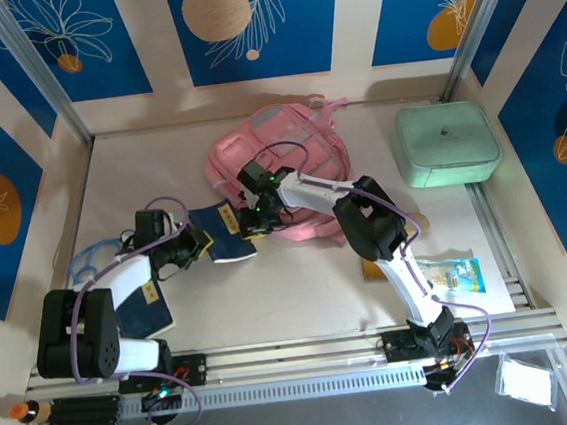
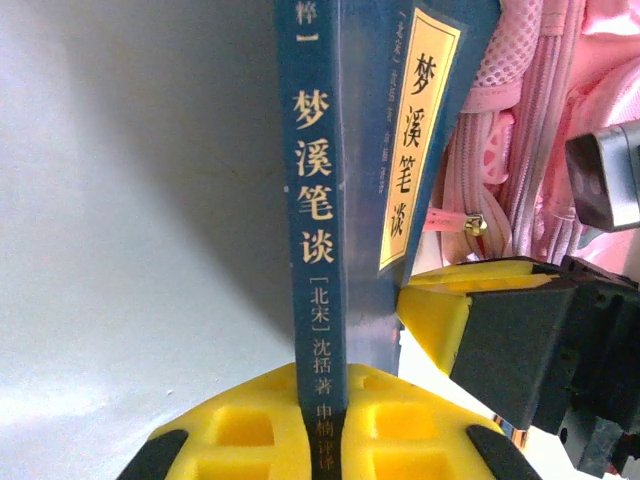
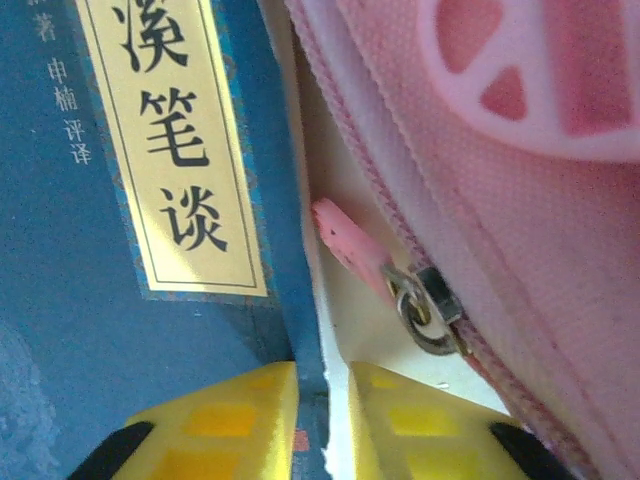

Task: Pack the student bag
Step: Pick up the book at the center of the table, then pass the book.

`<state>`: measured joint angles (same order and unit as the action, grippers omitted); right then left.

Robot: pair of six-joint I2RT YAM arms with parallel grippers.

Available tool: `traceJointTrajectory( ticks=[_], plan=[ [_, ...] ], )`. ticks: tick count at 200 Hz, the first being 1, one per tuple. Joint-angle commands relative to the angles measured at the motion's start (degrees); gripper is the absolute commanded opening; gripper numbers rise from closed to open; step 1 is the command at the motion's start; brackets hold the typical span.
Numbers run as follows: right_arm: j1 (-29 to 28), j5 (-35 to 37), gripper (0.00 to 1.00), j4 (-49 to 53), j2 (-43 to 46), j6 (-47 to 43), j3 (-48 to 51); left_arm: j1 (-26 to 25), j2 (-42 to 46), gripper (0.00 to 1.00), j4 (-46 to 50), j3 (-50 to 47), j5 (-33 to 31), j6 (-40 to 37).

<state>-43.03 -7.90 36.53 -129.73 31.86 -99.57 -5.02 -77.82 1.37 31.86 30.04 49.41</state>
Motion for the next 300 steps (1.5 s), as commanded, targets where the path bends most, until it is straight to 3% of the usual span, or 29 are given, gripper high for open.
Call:
traceJointTrajectory(
  ticks=[1, 39, 64, 112, 131, 151, 179, 224, 271, 300],
  plan=[
    [0.38, -2.31, 0.29, -2.29, 5.21, 2.54, 3.32, -0.18, 1.79, 0.00, 4.24, 2.86, -2.99, -0.77],
    [2.64, -2.42, 0.52, -11.91, 17.63, 7.08, 12.19, -0.17, 10.63, 0.00, 14.25, 8.40, -11.23, -4.33],
    [5.22, 1.06, 0.62, -17.94, 26.35, 14.02, 19.81, -0.26, 15.12, 0.00, 15.59, 12.88, -12.37, -3.29],
    [10.71, -0.48, 0.77, -34.98, 38.86, 27.09, 34.31, -1.49, 13.30, 0.00, -2.52, 17.37, -8.87, 7.75],
    [11.76, 2.76, 0.85, -41.51, 42.39, 31.39, 39.41, -3.45, 9.80, 0.00, -12.86, 17.48, -9.81, 13.90],
    [13.49, 1.18, 0.90, -50.88, 43.88, 36.83, 43.60, -6.71, 5.77, 0.00, -23.19, 17.60, -11.87, 18.97],
    [14.81, -5.06, 0.91, -62.63, 42.03, 43.31, 44.77, -12.55, -0.15, 0.00, -34.21, 18.47, -15.00, 22.76],
    [14.64, -6.63, 0.91, -80.58, 35.66, 54.60, 47.27, -18.49, -6.68, 0.00, -43.59, 19.87, -17.43, 25.68],
    [13.33, -6.17, 0.90, -84.43, 32.79, 56.66, 46.13, -19.77, -7.70, 0.00, -45.58, 19.92, -17.92, 26.22],
    [13.14, -5.60, 0.79, -86.31, 32.02, 56.17, 45.51, -19.94, -6.88, 0.00, -44.87, 19.13, -18.35, 26.56]
  ],
)
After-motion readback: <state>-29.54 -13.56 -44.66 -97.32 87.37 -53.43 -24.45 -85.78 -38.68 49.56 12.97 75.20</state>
